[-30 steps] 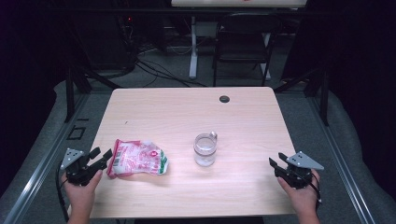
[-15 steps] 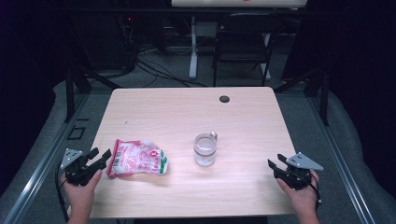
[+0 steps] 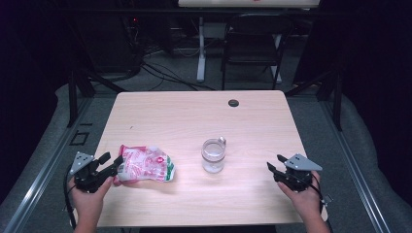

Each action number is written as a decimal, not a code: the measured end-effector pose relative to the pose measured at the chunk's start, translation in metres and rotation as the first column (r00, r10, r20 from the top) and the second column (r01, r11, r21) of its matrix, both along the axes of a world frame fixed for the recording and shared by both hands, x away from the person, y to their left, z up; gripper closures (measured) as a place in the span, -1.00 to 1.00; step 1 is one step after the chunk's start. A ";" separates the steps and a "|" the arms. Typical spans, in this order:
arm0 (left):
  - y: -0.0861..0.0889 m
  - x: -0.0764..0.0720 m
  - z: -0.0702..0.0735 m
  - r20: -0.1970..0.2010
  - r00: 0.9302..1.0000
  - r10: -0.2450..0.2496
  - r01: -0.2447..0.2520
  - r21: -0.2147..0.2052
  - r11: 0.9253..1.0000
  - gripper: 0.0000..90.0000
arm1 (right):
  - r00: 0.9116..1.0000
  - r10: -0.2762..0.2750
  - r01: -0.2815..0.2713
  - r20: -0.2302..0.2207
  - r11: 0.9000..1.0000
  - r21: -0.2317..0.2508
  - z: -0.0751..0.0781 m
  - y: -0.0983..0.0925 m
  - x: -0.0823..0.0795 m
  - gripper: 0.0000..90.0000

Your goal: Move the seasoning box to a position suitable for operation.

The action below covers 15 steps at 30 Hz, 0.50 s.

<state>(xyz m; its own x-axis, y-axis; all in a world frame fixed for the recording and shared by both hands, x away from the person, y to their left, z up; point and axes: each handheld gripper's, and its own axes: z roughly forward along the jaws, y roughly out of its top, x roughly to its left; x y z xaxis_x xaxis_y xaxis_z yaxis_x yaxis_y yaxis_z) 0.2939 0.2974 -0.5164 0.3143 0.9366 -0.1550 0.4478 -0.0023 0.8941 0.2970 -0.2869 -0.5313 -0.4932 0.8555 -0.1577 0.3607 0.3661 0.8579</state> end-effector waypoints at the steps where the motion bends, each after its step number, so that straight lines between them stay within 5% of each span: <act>1: 0.000 0.000 0.000 0.000 1.000 0.000 0.000 0.000 1.000 0.05 | 1.000 0.000 0.000 0.000 1.000 0.000 0.000 0.000 0.000 0.15; 8: -0.020 -0.001 -0.002 -0.008 0.999 -0.051 0.052 0.076 0.996 0.07 | 0.986 0.156 -0.153 -0.054 0.987 0.046 0.001 0.034 0.031 0.47; 15: -0.015 -0.015 -0.010 -0.003 0.999 -0.036 0.036 0.108 0.993 0.13 | 0.966 0.221 -0.219 -0.137 0.975 0.026 -0.014 0.070 0.070 0.62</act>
